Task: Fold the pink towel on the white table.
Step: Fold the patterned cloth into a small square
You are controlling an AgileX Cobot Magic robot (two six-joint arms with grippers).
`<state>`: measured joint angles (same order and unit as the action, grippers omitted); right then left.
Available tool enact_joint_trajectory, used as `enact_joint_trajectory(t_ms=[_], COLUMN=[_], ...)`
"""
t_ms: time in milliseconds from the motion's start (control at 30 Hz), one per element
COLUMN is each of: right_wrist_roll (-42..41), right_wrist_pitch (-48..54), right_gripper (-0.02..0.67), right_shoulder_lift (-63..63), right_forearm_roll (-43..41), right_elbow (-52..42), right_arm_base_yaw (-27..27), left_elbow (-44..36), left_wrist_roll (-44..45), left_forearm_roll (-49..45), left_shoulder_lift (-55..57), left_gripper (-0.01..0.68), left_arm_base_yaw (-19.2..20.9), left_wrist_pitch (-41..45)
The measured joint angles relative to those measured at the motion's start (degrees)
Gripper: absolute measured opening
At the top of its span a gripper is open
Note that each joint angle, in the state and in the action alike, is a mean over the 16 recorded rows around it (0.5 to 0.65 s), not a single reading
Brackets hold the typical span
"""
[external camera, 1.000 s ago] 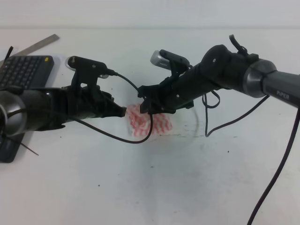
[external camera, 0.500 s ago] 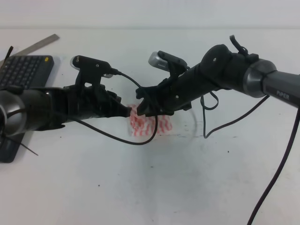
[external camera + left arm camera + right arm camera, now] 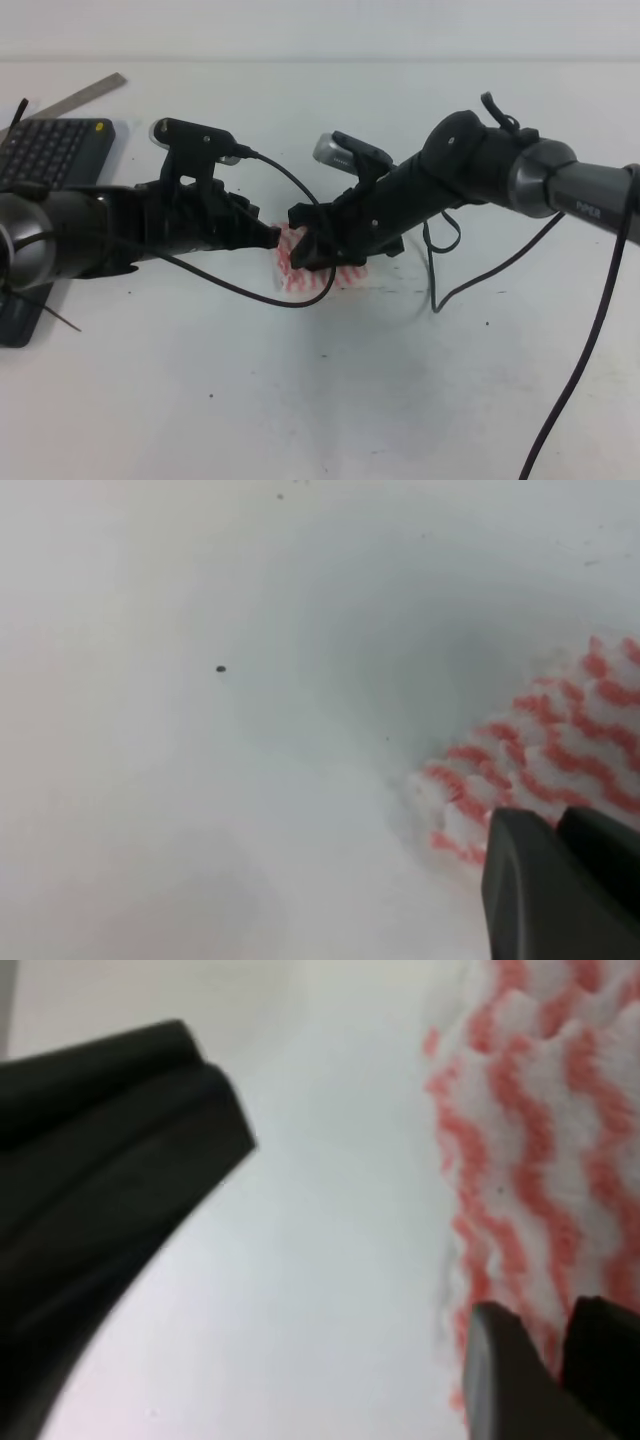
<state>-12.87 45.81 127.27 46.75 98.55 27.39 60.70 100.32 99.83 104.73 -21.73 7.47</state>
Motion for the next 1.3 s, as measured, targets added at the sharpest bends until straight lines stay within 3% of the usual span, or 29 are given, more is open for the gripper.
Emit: enact_joint_trajectory(t_ms=[333, 833, 1300], right_wrist_roll=[-0.82, 2.04, 1.36], right_wrist_pitch=[3.53, 8.35, 8.06], right_gripper=[0.136, 0.12, 0.103], right_shoulder_lift=[0.34, 0.93, 3.2], right_forearm_roll=[0.9, -4.48, -1.88], right_elbow=[2.62, 4.78, 4.85], right_arm_base_yaw=[-0.01, 0.01, 0.07], left_elbow=[0.0, 0.0, 0.02], left_wrist_roll=[-0.01, -0.08, -0.47], left_forearm_roll=[0.0, 0.0, 0.0], left_shoulder_lift=[0.01, 0.03, -0.06], left_gripper=[0.043, 0.043, 0.043], left_arm_base_yaw=[0.28, 0.33, 0.34], left_wrist_pitch=[-0.12, -0.15, 0.98])
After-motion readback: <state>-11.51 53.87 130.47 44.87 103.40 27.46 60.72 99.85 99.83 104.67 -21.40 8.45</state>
